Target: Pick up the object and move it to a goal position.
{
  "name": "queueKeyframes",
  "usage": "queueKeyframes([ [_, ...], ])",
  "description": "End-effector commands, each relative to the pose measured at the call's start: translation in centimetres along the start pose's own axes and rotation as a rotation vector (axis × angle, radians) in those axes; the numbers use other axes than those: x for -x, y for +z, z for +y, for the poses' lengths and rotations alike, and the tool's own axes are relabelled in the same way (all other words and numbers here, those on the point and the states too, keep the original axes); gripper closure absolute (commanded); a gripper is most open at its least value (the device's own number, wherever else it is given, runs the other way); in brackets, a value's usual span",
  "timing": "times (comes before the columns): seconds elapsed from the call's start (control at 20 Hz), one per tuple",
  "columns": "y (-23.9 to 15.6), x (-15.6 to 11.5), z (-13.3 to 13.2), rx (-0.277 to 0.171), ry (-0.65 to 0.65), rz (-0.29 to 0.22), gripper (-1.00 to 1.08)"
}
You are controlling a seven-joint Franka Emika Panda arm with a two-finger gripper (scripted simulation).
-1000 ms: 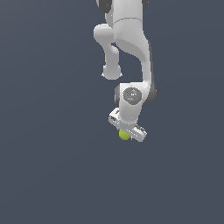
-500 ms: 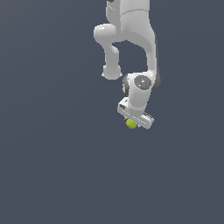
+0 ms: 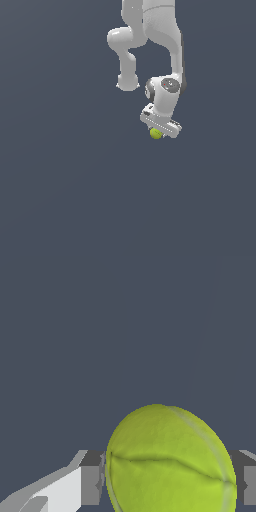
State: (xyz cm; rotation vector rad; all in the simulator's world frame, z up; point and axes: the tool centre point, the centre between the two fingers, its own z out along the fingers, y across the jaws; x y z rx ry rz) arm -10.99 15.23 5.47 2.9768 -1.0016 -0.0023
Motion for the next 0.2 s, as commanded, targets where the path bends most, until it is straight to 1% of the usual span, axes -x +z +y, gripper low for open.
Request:
queueKeyframes([
  [0.0, -0.12, 0.71, -0.01, -0.001, 0.001, 0.001, 1.08],
  [0.15, -0.14, 1.0, -0.02, -0.001, 0.001, 0.001, 1.08],
])
